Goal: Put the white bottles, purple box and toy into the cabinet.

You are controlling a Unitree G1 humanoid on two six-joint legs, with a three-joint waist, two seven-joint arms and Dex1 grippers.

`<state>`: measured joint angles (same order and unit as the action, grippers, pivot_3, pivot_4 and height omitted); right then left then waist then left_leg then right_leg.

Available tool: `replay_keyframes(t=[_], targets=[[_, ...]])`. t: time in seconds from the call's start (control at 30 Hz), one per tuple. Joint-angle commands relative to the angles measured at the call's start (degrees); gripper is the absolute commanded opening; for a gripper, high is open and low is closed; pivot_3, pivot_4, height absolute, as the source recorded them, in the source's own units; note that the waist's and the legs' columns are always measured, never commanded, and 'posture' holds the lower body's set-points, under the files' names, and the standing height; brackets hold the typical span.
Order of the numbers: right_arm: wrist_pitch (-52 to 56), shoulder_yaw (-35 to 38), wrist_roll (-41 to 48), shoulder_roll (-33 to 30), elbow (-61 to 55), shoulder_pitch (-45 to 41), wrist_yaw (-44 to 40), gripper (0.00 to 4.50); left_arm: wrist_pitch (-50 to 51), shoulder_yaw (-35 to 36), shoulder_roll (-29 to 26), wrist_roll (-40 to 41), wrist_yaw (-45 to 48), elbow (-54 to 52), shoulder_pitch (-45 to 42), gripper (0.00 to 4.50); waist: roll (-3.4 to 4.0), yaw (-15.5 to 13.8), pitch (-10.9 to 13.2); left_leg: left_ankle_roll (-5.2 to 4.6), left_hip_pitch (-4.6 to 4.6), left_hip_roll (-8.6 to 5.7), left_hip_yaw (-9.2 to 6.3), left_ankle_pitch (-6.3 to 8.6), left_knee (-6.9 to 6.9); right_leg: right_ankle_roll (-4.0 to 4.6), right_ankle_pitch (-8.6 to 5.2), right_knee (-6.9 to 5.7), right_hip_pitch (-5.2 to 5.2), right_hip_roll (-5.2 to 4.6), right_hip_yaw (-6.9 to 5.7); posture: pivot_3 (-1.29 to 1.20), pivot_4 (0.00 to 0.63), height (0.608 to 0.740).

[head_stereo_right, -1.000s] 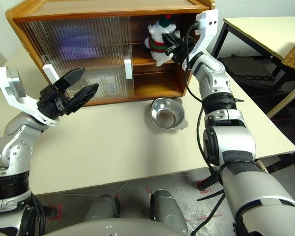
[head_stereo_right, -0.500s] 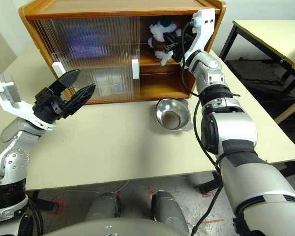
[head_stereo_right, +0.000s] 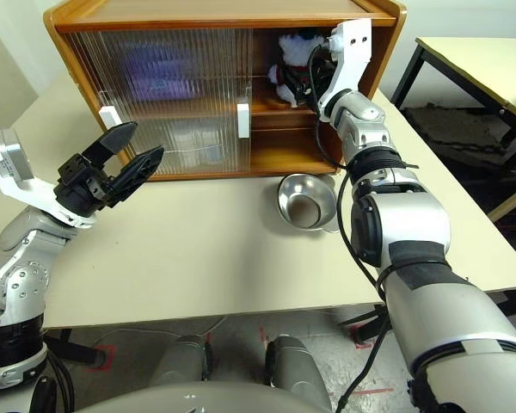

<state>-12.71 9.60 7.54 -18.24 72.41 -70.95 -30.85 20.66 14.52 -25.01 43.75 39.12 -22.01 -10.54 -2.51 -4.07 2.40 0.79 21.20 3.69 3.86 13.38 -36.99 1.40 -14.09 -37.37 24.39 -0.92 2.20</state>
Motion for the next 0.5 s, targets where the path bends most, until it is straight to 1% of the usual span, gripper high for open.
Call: replay_keyframes(t=[0.03,0.3,0.5], targets=[[-0.9,-0.2,-1.1,0.3,0.7,-0.2,-1.5,4.47,0.5,-1.2,0.0,0.3,0.0,-0.7,-0.2,4.50,0.00,0.0,0.0,0.00,0.00,0.00,0.00,0.00,0.01,0.01,-0.01,0.00,0.04,0.00,0.00,0.25,0.000,0.740],[-3.5,0.6,-0.1,-1.2,-2.5,-0.9,-3.0,4.47,0.1,-2.8,0.9,0.3,0.4,0.5,-1.0,4.50,0.02,0.1,0.0,0.01,0.02,0.01,-0.03,0.00,0.01,0.03,-0.01,0.04,0.12,0.00,-0.04,0.21,0.000,0.740],[-5.3,1.1,1.1,-2.6,-7.8,0.1,-4.7,4.47,0.2,-3.8,1.5,0.3,1.2,1.3,-1.5,4.50,0.05,0.3,0.0,0.01,0.02,0.01,-0.03,0.00,0.02,0.03,-0.02,0.04,0.15,0.00,-0.05,0.18,0.000,0.740]])
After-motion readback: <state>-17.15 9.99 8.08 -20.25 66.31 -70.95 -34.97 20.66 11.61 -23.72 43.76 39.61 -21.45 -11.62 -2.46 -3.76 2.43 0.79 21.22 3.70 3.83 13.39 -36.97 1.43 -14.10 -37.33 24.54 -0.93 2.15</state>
